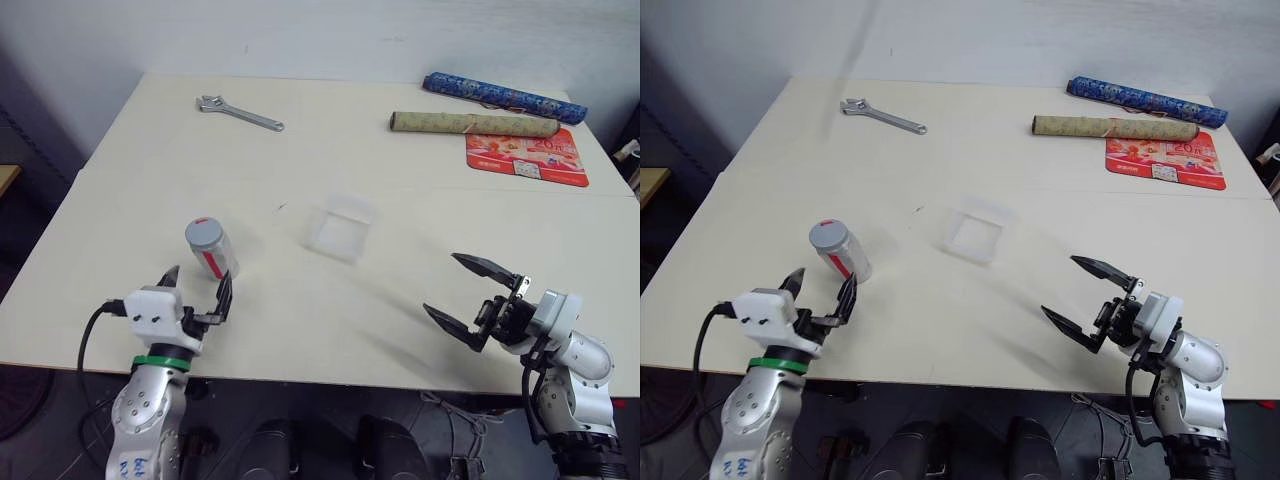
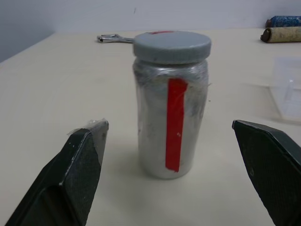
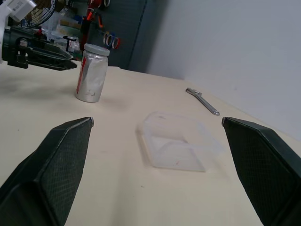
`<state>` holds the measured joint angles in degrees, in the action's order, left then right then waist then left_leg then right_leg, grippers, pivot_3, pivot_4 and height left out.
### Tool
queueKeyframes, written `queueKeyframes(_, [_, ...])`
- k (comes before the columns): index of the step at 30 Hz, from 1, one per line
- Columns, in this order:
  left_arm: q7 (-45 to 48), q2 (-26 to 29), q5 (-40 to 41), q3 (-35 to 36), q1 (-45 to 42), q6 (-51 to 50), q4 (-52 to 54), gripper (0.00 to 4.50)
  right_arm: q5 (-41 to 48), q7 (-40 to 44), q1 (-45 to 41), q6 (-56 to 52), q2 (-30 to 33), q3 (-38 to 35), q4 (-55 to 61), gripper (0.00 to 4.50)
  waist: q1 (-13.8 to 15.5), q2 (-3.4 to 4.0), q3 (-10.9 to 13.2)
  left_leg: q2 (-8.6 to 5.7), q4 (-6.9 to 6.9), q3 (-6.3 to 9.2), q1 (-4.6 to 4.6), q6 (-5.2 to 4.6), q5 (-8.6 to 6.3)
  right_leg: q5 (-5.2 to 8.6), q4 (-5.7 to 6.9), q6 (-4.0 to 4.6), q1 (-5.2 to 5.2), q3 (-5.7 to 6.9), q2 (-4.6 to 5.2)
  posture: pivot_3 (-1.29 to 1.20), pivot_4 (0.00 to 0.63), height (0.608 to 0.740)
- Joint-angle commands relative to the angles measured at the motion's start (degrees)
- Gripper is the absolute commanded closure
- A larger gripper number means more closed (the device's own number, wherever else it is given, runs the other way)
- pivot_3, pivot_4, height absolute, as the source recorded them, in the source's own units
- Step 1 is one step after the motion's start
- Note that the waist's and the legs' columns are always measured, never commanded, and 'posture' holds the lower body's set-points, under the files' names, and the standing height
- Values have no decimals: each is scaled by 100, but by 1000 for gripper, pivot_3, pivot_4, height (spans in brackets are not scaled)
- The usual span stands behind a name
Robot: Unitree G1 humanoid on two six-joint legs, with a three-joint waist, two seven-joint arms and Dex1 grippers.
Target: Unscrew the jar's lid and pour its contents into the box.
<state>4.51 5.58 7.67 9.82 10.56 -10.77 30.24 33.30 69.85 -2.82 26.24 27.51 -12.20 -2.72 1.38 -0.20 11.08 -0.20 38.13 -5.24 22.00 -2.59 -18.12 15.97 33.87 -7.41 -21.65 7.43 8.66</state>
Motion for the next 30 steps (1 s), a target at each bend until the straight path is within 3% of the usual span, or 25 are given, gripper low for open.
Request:
queueKeyframes(1, [-287,-50,-362,-182,-300,30,-127,39,28,-209,78,-85,72,-83,443,0,6,0,0,2,0,-2,0,0,0,0,0,0,-1,-1,0,0,150,740])
queueKeyframes(18, [-635,-69,-717,-242,-1847,937,-2109,39,-138,-783,625,-161,84,-158,1000,0,14,0,0,7,5,-3,2,-11,1,-1,0,1,-3,1,0,0,150,740])
queueKeyframes(25, [-430,-15,-514,-206,-1862,1166,-2104,2150,-65,-644,682,161,7,-199,631,0,13,0,0,6,5,-5,2,-25,7,-1,1,1,-3,1,0,0,150,740])
queueKeyframes(28, [68,227,-155,-59,-1925,1488,-2097,2150,-10,-557,701,278,-26,-172,529,0,10,1,0,6,5,-4,2,-25,6,-1,0,1,-3,1,1,0,150,740])
queueKeyframes(30, [1039,681,822,305,-2028,1390,-2081,2150,96,-554,740,-86,94,-51,735,0,5,1,0,8,5,-4,2,-24,6,-1,1,1,-4,1,1,0,150,740])
